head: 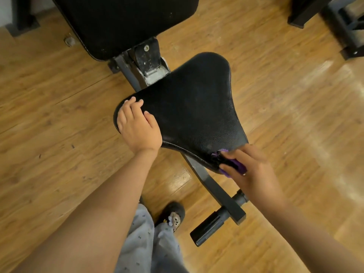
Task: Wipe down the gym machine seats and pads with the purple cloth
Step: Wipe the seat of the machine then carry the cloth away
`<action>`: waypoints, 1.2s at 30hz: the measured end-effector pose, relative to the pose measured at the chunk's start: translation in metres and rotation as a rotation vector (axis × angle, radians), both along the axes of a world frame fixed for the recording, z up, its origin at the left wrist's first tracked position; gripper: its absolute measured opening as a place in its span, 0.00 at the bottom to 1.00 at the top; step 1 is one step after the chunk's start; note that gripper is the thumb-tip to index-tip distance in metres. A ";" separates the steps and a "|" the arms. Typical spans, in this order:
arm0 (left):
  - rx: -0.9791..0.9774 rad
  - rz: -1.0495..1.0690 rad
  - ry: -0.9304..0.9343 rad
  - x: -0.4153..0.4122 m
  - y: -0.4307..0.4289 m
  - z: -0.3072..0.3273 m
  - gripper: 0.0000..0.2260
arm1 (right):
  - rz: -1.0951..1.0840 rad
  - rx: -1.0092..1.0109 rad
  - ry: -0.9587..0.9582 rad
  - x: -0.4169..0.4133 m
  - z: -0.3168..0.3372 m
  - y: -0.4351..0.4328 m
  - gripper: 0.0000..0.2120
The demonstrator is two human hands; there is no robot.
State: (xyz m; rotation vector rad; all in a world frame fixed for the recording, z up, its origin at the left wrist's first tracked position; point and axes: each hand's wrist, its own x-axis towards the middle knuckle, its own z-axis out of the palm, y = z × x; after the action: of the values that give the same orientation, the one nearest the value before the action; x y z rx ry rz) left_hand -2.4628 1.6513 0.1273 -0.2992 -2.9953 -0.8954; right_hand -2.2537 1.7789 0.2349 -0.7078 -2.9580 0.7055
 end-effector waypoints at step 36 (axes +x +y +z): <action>0.102 -0.178 -0.221 -0.016 -0.017 0.017 0.16 | -0.776 -0.250 0.169 0.020 0.009 -0.027 0.09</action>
State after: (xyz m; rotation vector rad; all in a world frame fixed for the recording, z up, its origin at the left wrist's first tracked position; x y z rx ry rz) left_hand -2.4784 1.6347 0.1441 -0.5034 -3.1456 -1.1649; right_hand -2.2337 1.7518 0.2443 -1.5764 -2.1702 0.9704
